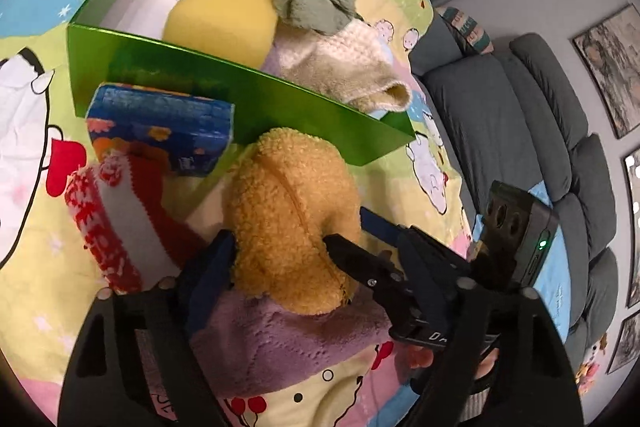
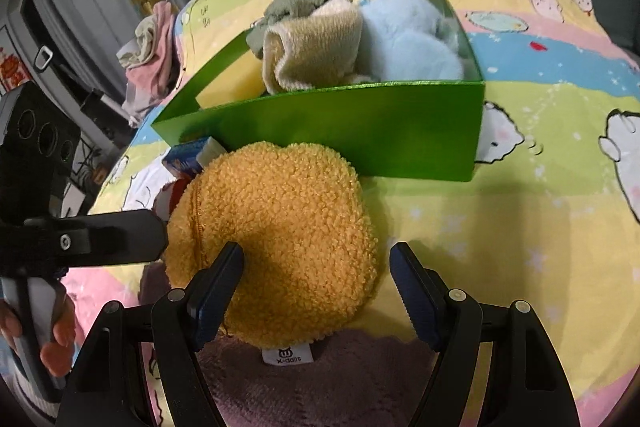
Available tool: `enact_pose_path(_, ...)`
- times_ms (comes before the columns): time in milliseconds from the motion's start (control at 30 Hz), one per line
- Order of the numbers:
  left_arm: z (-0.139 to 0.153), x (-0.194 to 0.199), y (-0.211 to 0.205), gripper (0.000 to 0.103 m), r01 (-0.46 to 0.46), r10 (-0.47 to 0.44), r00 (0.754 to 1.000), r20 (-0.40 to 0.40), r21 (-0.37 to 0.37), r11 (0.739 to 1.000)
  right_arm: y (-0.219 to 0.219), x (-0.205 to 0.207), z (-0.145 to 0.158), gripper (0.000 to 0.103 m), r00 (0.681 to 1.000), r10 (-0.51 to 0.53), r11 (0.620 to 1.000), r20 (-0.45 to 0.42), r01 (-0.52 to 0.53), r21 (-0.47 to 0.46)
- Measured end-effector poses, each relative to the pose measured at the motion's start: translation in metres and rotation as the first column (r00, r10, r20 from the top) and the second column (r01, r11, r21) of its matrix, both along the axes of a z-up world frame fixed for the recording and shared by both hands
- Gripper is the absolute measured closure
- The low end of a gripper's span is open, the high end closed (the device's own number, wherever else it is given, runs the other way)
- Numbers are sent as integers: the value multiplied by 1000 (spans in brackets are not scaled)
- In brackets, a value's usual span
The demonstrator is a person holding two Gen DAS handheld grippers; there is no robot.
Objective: Organize soft objects
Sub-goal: 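Grasp the orange fuzzy plush with the right tool and lift it, then carry the plush over the green box and open the right tool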
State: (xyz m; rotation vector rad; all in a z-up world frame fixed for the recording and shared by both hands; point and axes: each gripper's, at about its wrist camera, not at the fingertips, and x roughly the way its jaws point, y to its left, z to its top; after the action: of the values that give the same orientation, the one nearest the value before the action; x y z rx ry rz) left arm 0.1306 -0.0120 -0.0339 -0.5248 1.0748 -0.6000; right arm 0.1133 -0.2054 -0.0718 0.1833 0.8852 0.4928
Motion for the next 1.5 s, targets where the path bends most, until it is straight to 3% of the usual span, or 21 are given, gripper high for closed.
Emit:
enact_pose_path(100,-2,1,6,35,-12,12,1000,-12,-14,1000,2,1,-2,34,999,35,999,-1,-35,35)
enact_pose_path(167,-4,2,8,38,-10,9,1000,-17,-25,1000,3,1,-1,56,999,51,998,6,-52,46)
enact_pose_path(267,-8,1,8,56,-8,8,1000,-21,-13,1000,10,-3,1,77,998,61,998,23,-61,2)
enact_pose_path(333,-10,2,9,71,-13,13,999,-29,-15,1000,14,-7,5,82,997,60,998,48,-59,-28)
enact_pose_path(367,-10,2,11,71,-16,15,999,-35,-23,1000,16,-8,7,83,997,60,998,56,-58,-32)
enact_pose_path(500,-6,-4,14,71,-16,14,999,-30,-46,999,19,-16,16,85,995,56,998,79,-53,-46)
enact_pose_path(733,31,-29,21,71,-23,24,996,84,-16,1000,19,-41,52,85,984,33,999,173,-29,-23)
enact_pose_path(933,59,-47,33,71,-25,31,986,165,-43,999,28,-64,90,85,960,48,998,277,-38,-41)
enact_pose_path(1100,70,-54,38,71,-42,50,982,183,-46,998,36,-73,104,85,947,64,997,316,-50,-52)
enact_pose_path(1267,84,-49,39,71,-63,68,979,193,-34,997,40,-72,114,85,938,78,996,339,-63,-58)
enact_pose_path(1500,113,-15,39,71,-86,78,971,225,26,996,45,-37,138,85,925,73,997,374,-61,-43)
